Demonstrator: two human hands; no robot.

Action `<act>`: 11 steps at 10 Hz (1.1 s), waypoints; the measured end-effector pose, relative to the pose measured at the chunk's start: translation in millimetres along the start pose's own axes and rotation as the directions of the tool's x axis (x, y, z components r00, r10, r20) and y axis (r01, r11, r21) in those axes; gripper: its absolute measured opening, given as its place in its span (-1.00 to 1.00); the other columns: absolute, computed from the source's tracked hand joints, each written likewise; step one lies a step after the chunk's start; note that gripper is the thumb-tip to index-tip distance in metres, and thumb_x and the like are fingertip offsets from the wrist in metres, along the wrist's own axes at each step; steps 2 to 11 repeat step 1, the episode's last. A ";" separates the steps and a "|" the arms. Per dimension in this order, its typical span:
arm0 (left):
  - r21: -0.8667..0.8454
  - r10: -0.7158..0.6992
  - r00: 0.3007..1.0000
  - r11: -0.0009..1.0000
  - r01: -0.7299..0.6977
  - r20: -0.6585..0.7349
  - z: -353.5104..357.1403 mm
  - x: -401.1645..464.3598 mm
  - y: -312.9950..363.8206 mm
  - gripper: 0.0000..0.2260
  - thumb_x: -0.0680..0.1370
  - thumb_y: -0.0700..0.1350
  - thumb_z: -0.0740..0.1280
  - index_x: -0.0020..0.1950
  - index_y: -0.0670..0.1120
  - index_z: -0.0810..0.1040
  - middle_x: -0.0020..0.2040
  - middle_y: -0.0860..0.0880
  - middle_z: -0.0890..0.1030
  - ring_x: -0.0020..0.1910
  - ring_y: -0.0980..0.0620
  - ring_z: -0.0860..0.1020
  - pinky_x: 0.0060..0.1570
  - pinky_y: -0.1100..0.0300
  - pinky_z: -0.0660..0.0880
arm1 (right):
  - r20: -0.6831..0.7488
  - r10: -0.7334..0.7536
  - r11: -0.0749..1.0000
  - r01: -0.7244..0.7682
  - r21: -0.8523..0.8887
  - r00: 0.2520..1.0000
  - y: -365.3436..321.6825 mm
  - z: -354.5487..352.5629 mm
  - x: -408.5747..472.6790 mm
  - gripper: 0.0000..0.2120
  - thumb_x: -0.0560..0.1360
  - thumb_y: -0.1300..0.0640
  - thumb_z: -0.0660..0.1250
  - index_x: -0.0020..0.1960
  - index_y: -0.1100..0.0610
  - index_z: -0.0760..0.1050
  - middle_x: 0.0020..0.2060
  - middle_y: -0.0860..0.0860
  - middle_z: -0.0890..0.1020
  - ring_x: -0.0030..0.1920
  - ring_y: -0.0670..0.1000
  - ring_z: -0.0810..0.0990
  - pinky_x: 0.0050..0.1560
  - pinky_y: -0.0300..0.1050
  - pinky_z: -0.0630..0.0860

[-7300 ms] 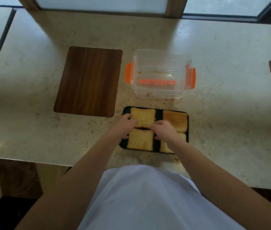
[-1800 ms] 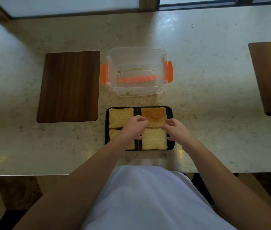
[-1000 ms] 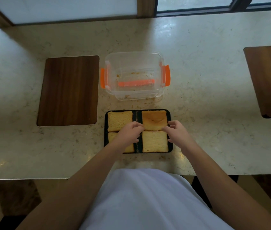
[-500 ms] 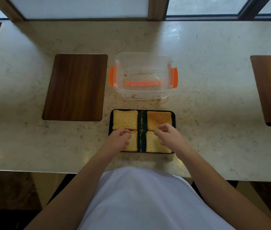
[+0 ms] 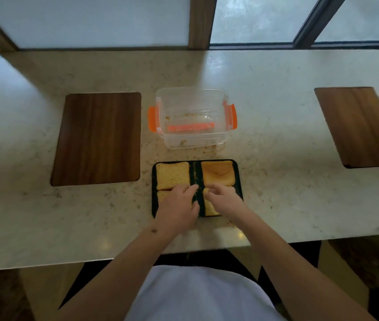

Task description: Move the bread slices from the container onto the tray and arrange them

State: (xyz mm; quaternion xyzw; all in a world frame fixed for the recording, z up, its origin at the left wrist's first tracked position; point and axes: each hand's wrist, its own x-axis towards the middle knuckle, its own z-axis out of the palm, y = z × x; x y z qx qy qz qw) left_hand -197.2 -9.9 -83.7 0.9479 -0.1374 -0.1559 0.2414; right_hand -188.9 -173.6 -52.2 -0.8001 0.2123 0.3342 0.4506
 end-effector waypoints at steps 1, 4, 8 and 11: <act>0.116 0.006 0.996 0.993 -0.015 0.086 6.5 -0.5 1.1 -0.54 0.62 0.02 0.17 0.52 -0.01 0.31 0.48 -0.08 0.41 0.44 -0.12 0.31 0.37 -0.07 0.36 | -0.077 -0.055 0.995 0.048 -0.085 0.996 -1.4 8.2 -5.0 -0.48 0.57 -0.06 0.23 0.52 -0.05 0.36 0.42 0.03 0.51 0.20 -0.01 0.56 -0.03 -0.17 0.47; 0.116 0.006 0.996 0.993 -0.015 0.086 6.5 -0.5 1.1 -0.54 0.62 0.02 0.17 0.52 -0.01 0.31 0.48 -0.08 0.41 0.44 -0.12 0.31 0.37 -0.07 0.36 | -0.077 -0.055 0.995 0.048 -0.085 0.996 -1.4 8.2 -5.0 -0.48 0.57 -0.06 0.23 0.52 -0.05 0.36 0.42 0.03 0.51 0.20 -0.01 0.56 -0.03 -0.17 0.47; 0.116 0.006 0.996 0.993 -0.015 0.086 6.5 -0.5 1.1 -0.54 0.62 0.02 0.17 0.52 -0.01 0.31 0.48 -0.08 0.41 0.44 -0.12 0.31 0.37 -0.07 0.36 | -0.077 -0.055 0.995 0.048 -0.085 0.996 -1.4 8.2 -5.0 -0.48 0.57 -0.06 0.23 0.52 -0.05 0.36 0.42 0.03 0.51 0.20 -0.01 0.56 -0.03 -0.17 0.47; 0.116 0.006 0.996 0.993 -0.015 0.086 6.5 -0.5 1.1 -0.54 0.62 0.02 0.17 0.52 -0.01 0.31 0.48 -0.08 0.41 0.44 -0.12 0.31 0.37 -0.07 0.36 | -0.077 -0.055 0.995 0.048 -0.085 0.996 -1.4 8.2 -5.0 -0.48 0.57 -0.06 0.23 0.52 -0.05 0.36 0.42 0.03 0.51 0.20 -0.01 0.56 -0.03 -0.17 0.47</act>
